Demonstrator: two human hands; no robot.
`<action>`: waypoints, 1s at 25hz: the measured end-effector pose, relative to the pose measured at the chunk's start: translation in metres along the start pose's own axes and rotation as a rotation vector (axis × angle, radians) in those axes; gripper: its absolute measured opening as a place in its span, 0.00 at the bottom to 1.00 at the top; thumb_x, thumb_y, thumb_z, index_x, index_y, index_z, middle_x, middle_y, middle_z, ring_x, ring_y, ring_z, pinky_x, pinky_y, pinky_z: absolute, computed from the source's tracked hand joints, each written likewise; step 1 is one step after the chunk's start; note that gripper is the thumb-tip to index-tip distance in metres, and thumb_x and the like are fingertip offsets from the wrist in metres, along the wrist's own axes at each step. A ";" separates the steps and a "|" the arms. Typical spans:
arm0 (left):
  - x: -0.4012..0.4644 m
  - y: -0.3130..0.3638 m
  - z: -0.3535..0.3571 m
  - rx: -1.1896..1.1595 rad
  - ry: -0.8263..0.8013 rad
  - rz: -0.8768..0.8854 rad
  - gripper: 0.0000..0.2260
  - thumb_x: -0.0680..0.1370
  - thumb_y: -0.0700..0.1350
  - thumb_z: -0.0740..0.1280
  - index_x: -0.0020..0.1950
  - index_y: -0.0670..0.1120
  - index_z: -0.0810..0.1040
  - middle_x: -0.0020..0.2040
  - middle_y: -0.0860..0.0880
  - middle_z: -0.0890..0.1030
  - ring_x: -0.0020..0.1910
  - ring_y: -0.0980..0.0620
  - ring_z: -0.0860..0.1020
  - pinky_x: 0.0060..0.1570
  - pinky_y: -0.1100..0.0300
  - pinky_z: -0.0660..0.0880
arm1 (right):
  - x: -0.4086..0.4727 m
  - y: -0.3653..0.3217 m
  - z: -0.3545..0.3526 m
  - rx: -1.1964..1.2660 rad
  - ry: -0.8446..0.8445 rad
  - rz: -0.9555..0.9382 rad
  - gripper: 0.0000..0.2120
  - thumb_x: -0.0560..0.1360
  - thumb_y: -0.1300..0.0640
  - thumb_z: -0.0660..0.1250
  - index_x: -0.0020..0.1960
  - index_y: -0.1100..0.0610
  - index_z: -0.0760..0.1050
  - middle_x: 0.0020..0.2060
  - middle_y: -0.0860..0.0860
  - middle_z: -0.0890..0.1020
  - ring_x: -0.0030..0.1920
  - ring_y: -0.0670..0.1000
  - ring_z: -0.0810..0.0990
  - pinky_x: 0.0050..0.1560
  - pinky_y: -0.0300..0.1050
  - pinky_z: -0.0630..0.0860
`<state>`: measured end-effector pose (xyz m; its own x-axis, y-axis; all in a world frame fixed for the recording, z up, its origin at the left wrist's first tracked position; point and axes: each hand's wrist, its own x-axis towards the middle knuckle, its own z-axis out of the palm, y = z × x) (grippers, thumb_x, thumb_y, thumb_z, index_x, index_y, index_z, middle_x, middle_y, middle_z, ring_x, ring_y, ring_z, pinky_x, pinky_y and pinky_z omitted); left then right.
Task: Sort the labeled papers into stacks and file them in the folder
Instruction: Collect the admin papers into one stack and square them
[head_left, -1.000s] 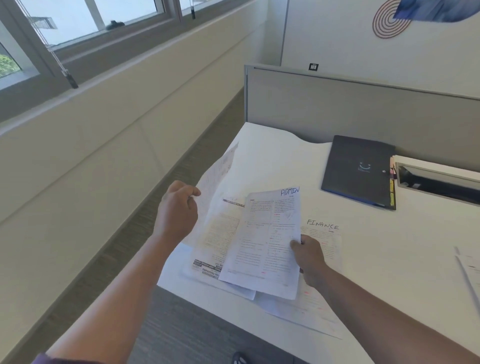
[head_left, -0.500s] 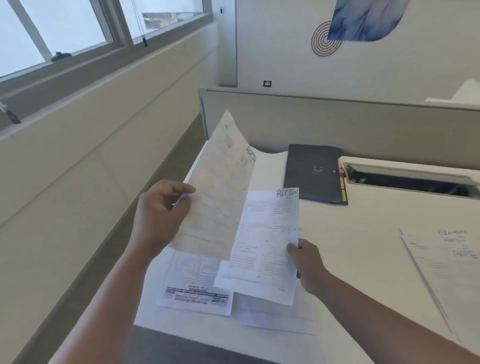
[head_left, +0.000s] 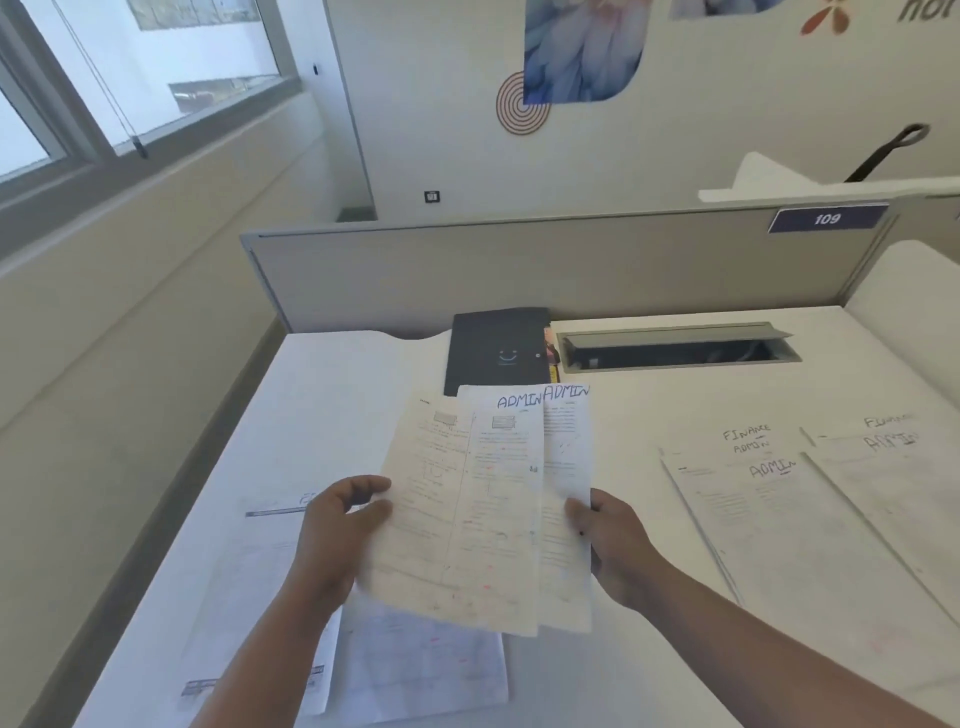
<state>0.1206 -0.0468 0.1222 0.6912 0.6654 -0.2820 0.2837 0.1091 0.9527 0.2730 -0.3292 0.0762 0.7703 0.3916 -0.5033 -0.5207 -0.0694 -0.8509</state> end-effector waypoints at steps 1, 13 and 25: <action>-0.003 -0.002 0.019 0.020 -0.006 0.004 0.13 0.75 0.36 0.74 0.48 0.55 0.87 0.57 0.45 0.85 0.52 0.40 0.85 0.55 0.38 0.83 | 0.000 -0.003 -0.019 0.008 -0.013 0.005 0.11 0.85 0.61 0.61 0.60 0.58 0.82 0.55 0.56 0.87 0.58 0.62 0.85 0.64 0.65 0.77; -0.012 -0.027 0.198 0.078 -0.257 -0.283 0.09 0.84 0.40 0.67 0.64 0.46 0.80 0.55 0.46 0.88 0.53 0.43 0.88 0.58 0.37 0.82 | 0.008 -0.013 -0.170 0.032 -0.221 0.099 0.11 0.84 0.56 0.64 0.62 0.53 0.83 0.59 0.57 0.86 0.60 0.63 0.84 0.66 0.72 0.74; 0.019 -0.089 0.246 -0.050 -0.536 -0.424 0.09 0.84 0.39 0.67 0.64 0.44 0.80 0.59 0.44 0.87 0.55 0.40 0.87 0.48 0.42 0.84 | -0.014 -0.006 -0.191 -0.031 0.084 0.108 0.11 0.85 0.59 0.62 0.63 0.56 0.81 0.56 0.51 0.87 0.56 0.56 0.87 0.61 0.60 0.82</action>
<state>0.2719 -0.2250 0.0039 0.7642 0.1018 -0.6369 0.5805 0.3217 0.7480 0.3359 -0.5098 0.0601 0.7391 0.3019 -0.6022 -0.5919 -0.1357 -0.7945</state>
